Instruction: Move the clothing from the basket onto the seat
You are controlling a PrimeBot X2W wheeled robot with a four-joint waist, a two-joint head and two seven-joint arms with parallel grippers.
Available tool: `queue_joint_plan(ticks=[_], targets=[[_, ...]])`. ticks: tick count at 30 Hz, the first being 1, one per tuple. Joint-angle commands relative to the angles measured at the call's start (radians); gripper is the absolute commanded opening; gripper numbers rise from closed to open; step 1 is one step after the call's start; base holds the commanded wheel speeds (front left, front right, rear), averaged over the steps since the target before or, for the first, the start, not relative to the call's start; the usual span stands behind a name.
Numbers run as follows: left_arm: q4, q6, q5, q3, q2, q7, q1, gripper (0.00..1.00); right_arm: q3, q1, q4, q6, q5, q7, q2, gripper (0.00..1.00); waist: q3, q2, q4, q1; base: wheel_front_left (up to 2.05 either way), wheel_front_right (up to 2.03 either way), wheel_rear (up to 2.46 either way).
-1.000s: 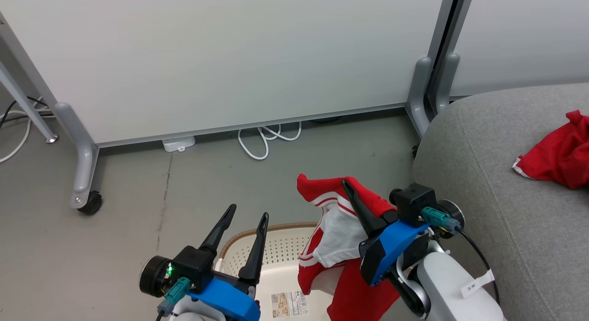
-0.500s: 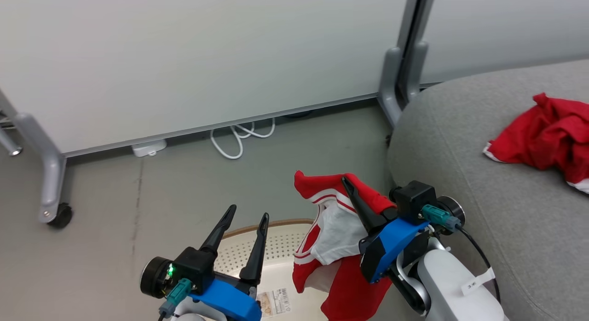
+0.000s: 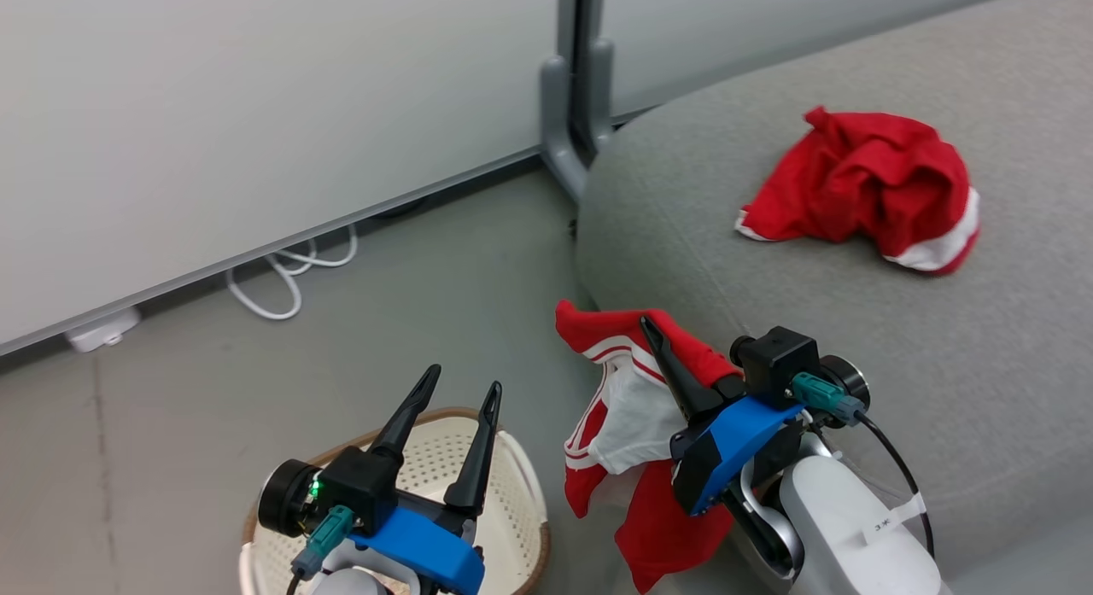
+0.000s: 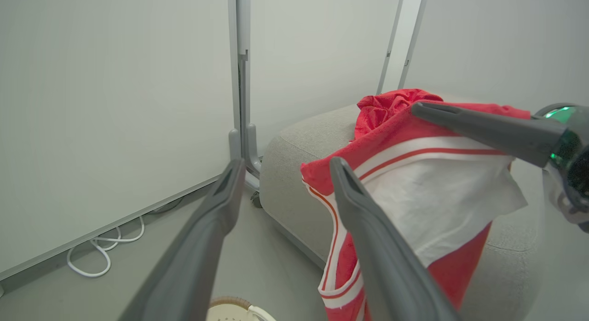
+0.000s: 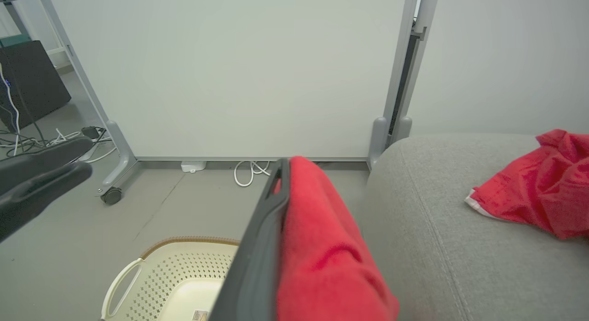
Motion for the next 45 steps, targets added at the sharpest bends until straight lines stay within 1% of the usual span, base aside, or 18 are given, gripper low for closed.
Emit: queue_joint_plan(ticks=[1, 6, 13, 19, 26, 35, 38, 41, 45], targets=[[-0.005, -0.001, 0.005, 0.000, 0.006, -0.004, -0.013, 1.00, -0.002, -0.004, -0.005, 0.000, -0.002, -0.006, 0.000, 0.00, 0.023, -0.0001, -0.062, 0.0000, 0.00, 0.00, 0.00], [-0.008, -0.001, 0.009, -0.004, 0.016, -0.004, -0.024, 1.00, -0.009, -0.005, -0.005, 0.000, 0.007, -0.018, 0.000, 0.00, 0.040, -0.0001, -0.141, 0.0000, 0.00, 0.00, 0.00], [-0.009, -0.001, 0.014, -0.011, 0.026, -0.004, -0.029, 1.00, -0.011, 0.004, -0.005, 0.000, 0.025, -0.027, 0.000, 0.00, 0.056, -0.0001, -0.218, 0.0000, 0.00, 0.00, 0.00], [0.002, -0.001, 0.006, -0.041, 0.032, -0.004, -0.052, 1.00, -0.037, 0.017, -0.009, 0.000, 0.014, -0.038, 0.000, 0.00, 0.071, -0.0001, -0.227, 0.0000, 0.00, 0.00, 0.00], [0.004, -0.001, -0.004, -0.055, 0.040, -0.004, -0.067, 1.00, -0.049, 0.022, -0.016, 0.000, 0.013, -0.036, 0.000, 0.00, 0.076, -0.0001, -0.227, 0.0000, 0.00, 0.00, 0.00], [-0.004, -0.001, 0.000, -0.036, 0.043, -0.004, -0.049, 1.00, -0.049, -0.009, -0.020, 0.000, 0.023, -0.028, 0.000, 0.00, 0.082, -0.0001, -0.226, 0.0000, 0.00, 0.00, 0.00], [-0.014, -0.001, 0.010, -0.026, 0.047, -0.004, -0.049, 1.00, -0.077, -0.050, -0.027, 0.000, 0.025, -0.018, 0.000, 0.00, 0.098, -0.0001, -0.228, 0.0000, 0.00, 0.00, 0.00], [-0.028, -0.001, 0.025, -0.014, 0.056, -0.004, -0.055, 1.00, -0.125, -0.103, -0.041, 0.000, 0.030, -0.001, 0.000, 0.00, 0.125, -0.0001, -0.229, 0.0000, 0.00, 0.00, 0.00], [-0.046, -0.001, 0.043, -0.007, 0.076, -0.004, -0.082, 1.00, -0.196, -0.206, -0.062, 0.000, -0.011, 0.037, -0.009, 0.00, 0.180, -0.0001, -0.221, 0.0000, 0.00, 0.00, 0.00]])
